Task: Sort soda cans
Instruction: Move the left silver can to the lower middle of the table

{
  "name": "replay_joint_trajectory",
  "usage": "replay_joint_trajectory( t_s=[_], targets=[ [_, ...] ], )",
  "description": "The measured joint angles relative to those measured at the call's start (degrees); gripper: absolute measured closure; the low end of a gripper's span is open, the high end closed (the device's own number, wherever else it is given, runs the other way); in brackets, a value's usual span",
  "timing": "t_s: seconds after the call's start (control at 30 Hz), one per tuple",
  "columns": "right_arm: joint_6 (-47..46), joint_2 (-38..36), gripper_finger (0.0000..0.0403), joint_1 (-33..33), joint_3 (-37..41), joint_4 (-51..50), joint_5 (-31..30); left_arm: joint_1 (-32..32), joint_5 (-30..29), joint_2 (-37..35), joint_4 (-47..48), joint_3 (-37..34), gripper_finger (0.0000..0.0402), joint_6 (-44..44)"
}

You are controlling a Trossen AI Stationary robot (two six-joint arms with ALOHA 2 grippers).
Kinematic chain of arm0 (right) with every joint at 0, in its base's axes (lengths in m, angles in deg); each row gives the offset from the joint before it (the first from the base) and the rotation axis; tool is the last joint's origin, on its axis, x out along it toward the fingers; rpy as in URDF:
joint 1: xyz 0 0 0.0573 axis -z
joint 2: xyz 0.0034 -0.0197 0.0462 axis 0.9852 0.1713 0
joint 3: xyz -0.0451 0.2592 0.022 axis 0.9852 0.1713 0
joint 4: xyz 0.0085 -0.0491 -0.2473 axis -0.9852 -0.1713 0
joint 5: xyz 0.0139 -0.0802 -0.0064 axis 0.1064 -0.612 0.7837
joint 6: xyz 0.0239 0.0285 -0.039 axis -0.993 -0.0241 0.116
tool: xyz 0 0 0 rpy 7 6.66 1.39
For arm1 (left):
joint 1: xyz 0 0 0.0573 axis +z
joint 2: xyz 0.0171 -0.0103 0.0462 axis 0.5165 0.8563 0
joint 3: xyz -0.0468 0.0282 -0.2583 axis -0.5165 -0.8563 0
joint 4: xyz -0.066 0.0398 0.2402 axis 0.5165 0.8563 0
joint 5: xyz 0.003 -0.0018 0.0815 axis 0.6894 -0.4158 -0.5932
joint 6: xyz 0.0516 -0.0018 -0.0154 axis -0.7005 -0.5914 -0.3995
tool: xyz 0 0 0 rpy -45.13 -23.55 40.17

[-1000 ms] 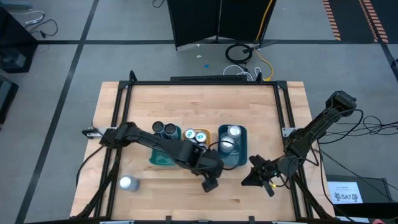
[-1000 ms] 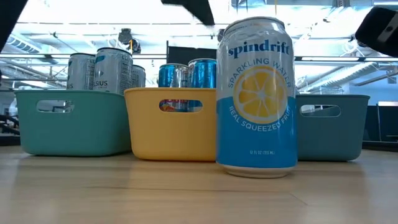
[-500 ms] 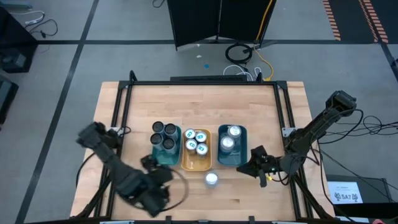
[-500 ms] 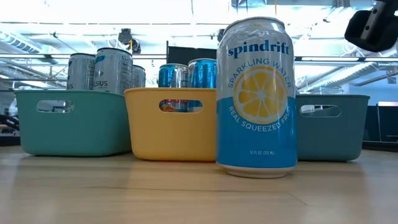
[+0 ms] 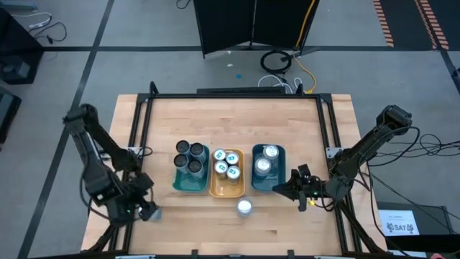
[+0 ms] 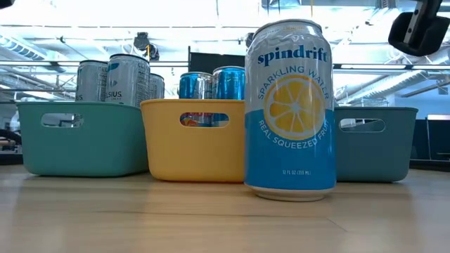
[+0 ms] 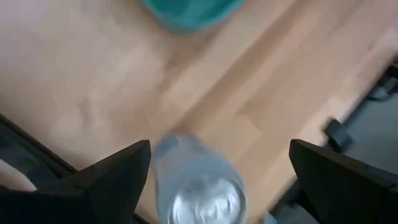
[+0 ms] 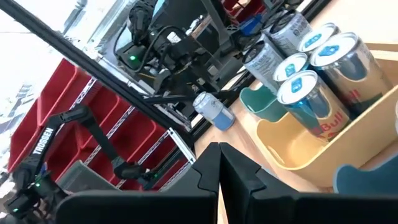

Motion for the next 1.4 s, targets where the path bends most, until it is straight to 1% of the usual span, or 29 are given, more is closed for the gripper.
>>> replay_joint_trajectory(
  t_s=[0.07, 0.2, 0.3, 0.47, 0.63, 0.87, 1.0, 1.13, 1.23, 1.4],
  targets=[
    [-0.75, 0.62, 0.0403, 0.0, 0.0, -0.07, -0.75, -0.94, 1.0, -1.93, -1.68, -1.37, 0.0011, 1.36],
    [-2.6, 2.74, 0.0403, 0.0, 0.0, 0.0, -0.86, -1.82, 1.03, -2.7, -1.43, -1.44, 0.0011, 1.36],
    [-3.82, 4.72, 0.0403, 0.02, 0.0, 0.64, -0.89, -1.84, 1.3, -2.35, -1.63, -1.44, 0.0011, -1.04],
    [-5.19, 8.16, 0.0403, 0.02, 0.0, 2.76, -0.79, -2.67, 1.62, 0.02, -1.63, -1.44, 0.0011, -1.35],
    [-5.2, 10.4, 0.0403, 0.02, 0.0, 4.69, -0.62, -3.99, 4.52, 2.77, -1.76, -1.44, 0.0011, -1.7],
    [-5.59, 10.55, 0.0403, 0.02, 0.0, 4.7, -0.57, -5.15, 5.38, 4.74, -4.27, -1.44, 0.0011, -1.69],
    [-4.84, 10.54, 0.0403, 0.02, 0.0, 4.7, -0.58, -5.15, 9.06, 6.99, -4.05, -1.44, 0.0011, -2.25],
    [-4.6, 10.54, 0.0403, 0.02, 0.0, 4.68, -0.58, -5.15, 10.04, 9.11, -4.3, -1.44, 0.0011, -2.68],
    [-4.48, 10.54, 0.0403, 0.02, 0.0, 4.68, -0.56, -5.13, 10.1, 10.1, -4.43, -1.44, 0.0023, -2.64],
    [-4.18, 10.54, 0.0403, 0.02, -0.02, 4.66, -0.49, -4.47, 10.19, 10.65, -6.01, -1.42, 0.0073, -2.38]
  ],
)
